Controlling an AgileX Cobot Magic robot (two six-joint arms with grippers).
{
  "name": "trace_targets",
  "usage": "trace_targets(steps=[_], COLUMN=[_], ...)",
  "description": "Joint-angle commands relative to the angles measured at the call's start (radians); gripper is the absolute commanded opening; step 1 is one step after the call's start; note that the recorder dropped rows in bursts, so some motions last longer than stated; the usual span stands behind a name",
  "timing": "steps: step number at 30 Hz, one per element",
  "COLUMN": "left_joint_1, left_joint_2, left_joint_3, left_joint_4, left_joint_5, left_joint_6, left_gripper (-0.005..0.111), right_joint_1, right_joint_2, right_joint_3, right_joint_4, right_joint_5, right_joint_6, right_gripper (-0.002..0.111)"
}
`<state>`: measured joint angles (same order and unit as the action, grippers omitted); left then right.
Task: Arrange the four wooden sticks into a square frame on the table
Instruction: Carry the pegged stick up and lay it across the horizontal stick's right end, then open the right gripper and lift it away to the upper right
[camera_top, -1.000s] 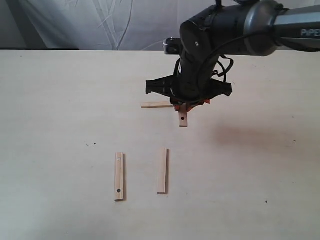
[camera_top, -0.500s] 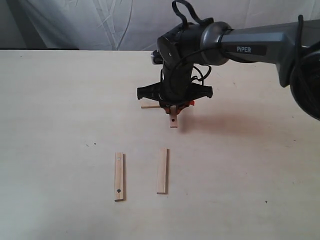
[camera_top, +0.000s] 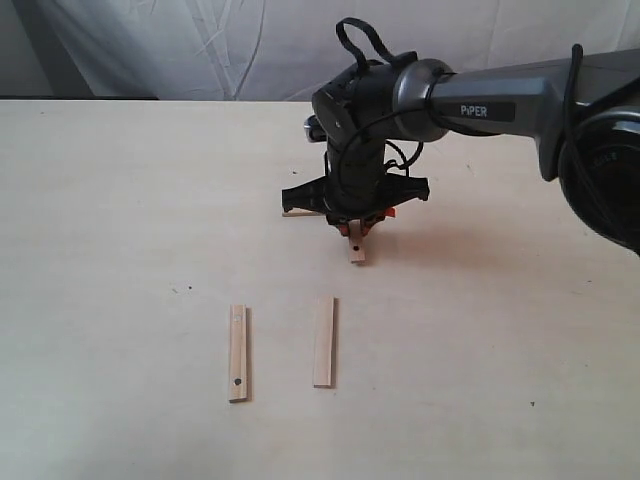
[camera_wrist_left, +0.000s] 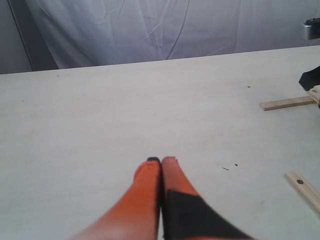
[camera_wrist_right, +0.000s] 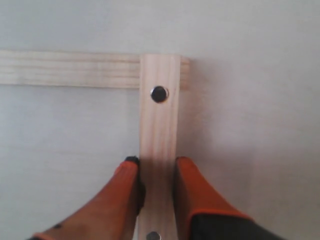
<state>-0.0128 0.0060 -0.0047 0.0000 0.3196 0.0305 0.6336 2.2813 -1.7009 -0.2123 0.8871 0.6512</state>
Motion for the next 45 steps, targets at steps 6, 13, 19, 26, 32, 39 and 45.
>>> trace_targets(steps=[6,13,19,26,32,39,45], left_joint_1=[0.002,0.002,0.002,0.002,0.002,0.002,0.002], left_joint_2=[-0.006,-0.006,-0.006,-0.006,-0.006,-0.006,-0.006], left_joint_3=[0.005,0.005,0.005,0.005,0.005,0.005,0.005], left_joint_4=[-0.007,-0.007,-0.007,-0.007,-0.007,-0.007,-0.007], left_joint_5=[-0.014,-0.014,-0.014,-0.014,-0.014,-0.014,-0.014], left_joint_6=[-0.002,-0.002,-0.002,-0.002,-0.002,-0.002,-0.002], left_gripper=[0.0,0.0,0.0,0.0,0.0,0.0,0.0], right_joint_1=[-0.006,-0.006,-0.006,-0.01,-0.078,-0.19,-0.336], right_joint_2=[0.002,0.002,-0.01,-0.104,-0.171,-0.278,-0.409], right_joint_3=[-0.005,-0.005,-0.036,-0.069,-0.067,-0.01,0.164], right_joint_4=[-0.013,-0.007,-0.007,0.02,0.086,0.195,0.386], right_joint_5=[0.005,0.005,0.027,0.085,0.211,0.258,0.19], right_joint_6=[0.017,0.04,0.08,0.057,-0.074,-0.259,-0.482], right_gripper=[0.001,0.04,0.047,0.043,0.0,0.0,0.0])
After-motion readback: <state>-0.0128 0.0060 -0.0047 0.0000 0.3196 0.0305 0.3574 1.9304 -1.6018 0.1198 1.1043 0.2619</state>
